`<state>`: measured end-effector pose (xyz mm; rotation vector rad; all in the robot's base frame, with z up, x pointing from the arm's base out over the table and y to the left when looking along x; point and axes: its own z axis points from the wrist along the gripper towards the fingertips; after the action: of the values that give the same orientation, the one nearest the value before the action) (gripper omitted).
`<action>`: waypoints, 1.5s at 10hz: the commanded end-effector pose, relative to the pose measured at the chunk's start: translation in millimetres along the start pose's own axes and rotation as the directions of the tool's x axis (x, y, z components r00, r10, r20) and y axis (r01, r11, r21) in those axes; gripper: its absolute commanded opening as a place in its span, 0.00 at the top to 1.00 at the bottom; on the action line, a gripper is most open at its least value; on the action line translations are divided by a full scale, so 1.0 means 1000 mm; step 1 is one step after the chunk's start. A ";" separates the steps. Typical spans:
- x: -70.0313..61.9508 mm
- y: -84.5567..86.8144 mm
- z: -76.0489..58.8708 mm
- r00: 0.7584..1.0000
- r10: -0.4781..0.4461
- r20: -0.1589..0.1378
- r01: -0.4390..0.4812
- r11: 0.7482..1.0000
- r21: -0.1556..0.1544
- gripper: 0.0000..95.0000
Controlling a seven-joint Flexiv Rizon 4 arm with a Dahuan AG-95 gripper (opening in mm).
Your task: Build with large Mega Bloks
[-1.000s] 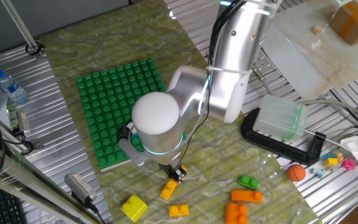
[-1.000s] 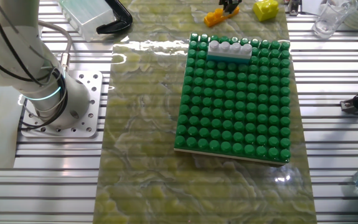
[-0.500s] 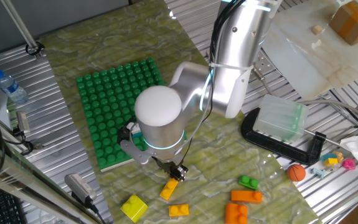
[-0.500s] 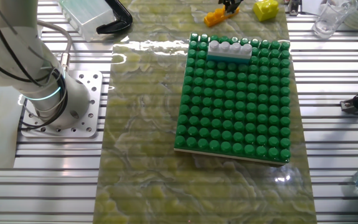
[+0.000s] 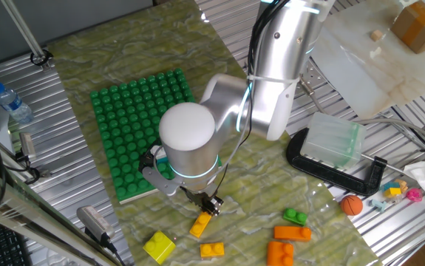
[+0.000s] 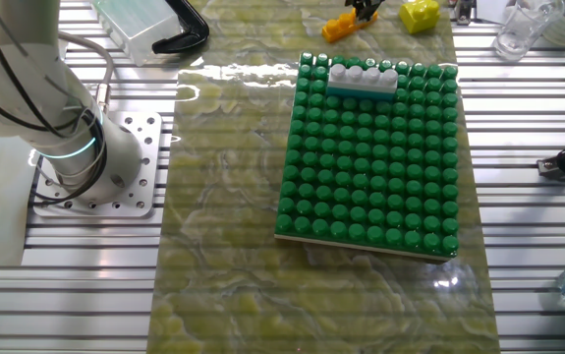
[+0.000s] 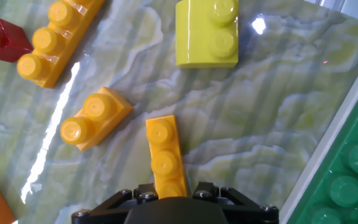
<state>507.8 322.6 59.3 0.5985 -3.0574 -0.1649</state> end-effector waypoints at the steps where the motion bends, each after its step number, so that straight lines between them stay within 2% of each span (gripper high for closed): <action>1: -0.001 0.000 0.000 1.000 0.000 0.000 0.000 1.000 0.000 0.60; 9: -0.001 0.000 0.000 1.000 0.000 0.000 0.000 1.000 0.000 0.60; 10: -0.037 0.013 0.021 0.994 -0.088 -0.069 0.090 0.996 0.021 0.60; 11: -0.037 0.013 0.021 0.991 -0.117 -0.070 0.118 0.993 0.017 0.60; 12: -0.037 0.013 0.021 0.993 -0.093 -0.066 0.095 0.995 0.023 0.60; 13: -0.037 0.013 0.021 0.998 -0.001 -0.061 0.003 1.000 0.029 0.60; 14: -0.037 0.013 0.021 0.995 0.077 -0.060 -0.075 0.997 0.032 0.40; 15: -0.037 0.013 0.022 0.995 0.082 -0.063 -0.080 0.996 0.030 0.40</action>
<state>539.8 353.7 38.1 0.6728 -2.9686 -0.0880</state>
